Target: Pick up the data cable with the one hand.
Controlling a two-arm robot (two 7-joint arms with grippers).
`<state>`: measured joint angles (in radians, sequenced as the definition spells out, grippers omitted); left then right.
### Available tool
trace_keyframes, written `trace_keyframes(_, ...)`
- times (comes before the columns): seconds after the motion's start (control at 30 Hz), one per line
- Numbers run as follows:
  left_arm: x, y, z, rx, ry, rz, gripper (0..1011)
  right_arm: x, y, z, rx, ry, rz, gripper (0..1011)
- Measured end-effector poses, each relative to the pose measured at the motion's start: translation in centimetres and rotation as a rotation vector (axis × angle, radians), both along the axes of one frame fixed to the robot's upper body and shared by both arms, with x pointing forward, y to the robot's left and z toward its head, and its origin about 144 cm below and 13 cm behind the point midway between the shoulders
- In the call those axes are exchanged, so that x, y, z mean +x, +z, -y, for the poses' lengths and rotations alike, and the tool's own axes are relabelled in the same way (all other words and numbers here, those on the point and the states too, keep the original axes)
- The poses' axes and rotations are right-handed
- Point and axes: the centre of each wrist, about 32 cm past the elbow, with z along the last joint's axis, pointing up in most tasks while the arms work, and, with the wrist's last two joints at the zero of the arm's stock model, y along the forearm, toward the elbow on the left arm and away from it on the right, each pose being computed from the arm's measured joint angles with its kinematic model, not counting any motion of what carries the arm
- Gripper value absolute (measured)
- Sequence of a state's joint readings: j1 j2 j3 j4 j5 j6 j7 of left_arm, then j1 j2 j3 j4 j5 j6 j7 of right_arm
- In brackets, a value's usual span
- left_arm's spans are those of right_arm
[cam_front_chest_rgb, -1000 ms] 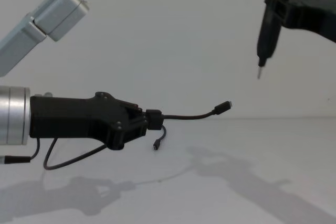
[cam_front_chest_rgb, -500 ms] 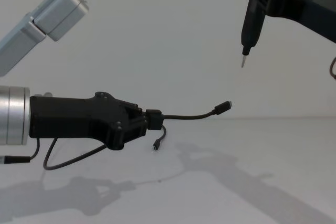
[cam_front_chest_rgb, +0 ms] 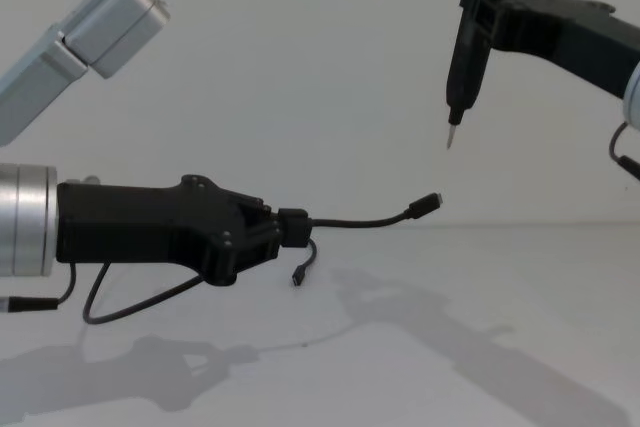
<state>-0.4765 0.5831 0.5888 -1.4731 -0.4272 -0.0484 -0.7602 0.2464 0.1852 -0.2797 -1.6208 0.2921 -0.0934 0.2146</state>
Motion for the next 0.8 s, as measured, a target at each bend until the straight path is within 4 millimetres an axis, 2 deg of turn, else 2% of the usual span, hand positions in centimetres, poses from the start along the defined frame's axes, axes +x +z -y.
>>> trace_keyframes(0.8, 0.00, 0.00, 0.00, 0.000, 0.000, 0.000, 42, 0.11, -0.24, 0.79, -0.034, 0.056, -0.066, 269)
